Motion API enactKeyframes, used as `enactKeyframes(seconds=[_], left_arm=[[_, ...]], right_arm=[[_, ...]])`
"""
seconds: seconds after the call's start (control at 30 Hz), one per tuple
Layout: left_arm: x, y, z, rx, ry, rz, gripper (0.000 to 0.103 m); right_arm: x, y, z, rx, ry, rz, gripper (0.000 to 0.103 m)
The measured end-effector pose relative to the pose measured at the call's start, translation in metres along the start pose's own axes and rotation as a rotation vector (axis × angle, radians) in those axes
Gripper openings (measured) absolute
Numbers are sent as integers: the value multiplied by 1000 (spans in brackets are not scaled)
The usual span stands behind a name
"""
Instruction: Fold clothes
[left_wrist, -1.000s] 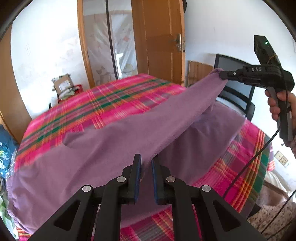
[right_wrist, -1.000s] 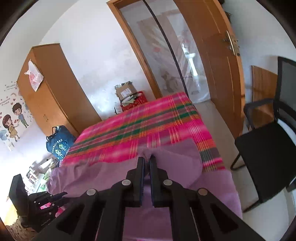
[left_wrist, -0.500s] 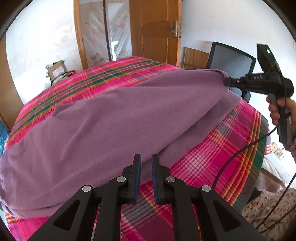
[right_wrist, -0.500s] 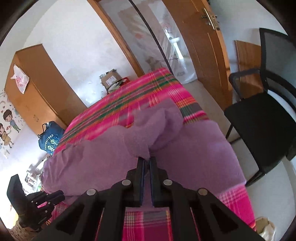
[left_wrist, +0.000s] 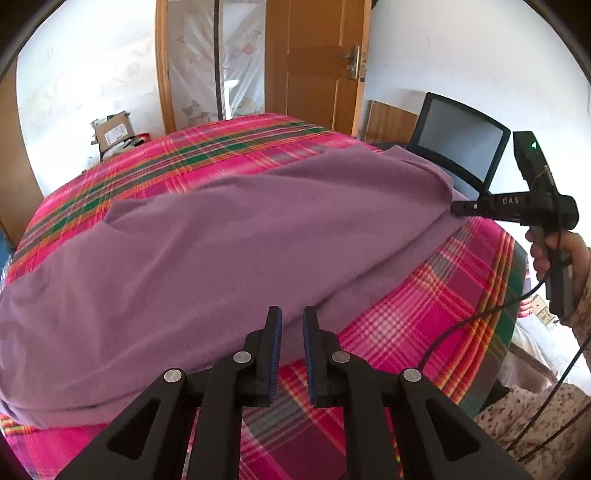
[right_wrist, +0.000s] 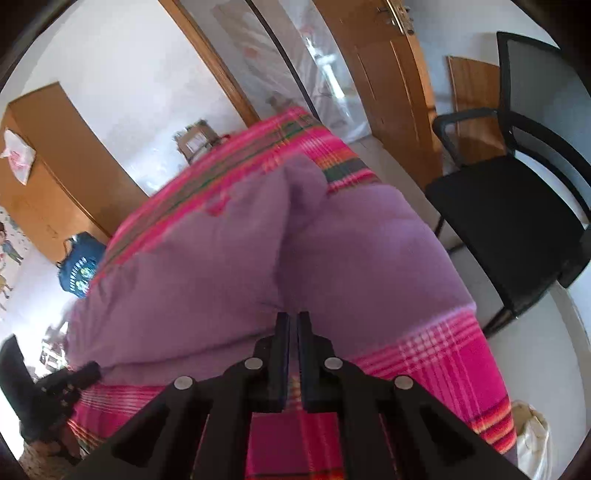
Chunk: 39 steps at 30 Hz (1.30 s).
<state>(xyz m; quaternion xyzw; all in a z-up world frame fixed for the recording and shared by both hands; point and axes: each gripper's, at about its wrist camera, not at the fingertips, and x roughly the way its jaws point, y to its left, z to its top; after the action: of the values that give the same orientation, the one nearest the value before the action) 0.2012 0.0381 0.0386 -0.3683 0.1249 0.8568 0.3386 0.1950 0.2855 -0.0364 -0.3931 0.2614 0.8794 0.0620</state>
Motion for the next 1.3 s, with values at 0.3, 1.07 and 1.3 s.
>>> enactKeyframes(seconds=[0.3,1.07,1.3], left_arm=[[12,-8,18,17,14,-28,32],[53,0,49,-20,62,-25,41],[56,-2,48,10,74,-23,41]], right_arm=[[-22,14,26,-121,-69,-67,10],[100,118,113,-510,139,-184,35],[126,124,117,-553,211,-227,35]])
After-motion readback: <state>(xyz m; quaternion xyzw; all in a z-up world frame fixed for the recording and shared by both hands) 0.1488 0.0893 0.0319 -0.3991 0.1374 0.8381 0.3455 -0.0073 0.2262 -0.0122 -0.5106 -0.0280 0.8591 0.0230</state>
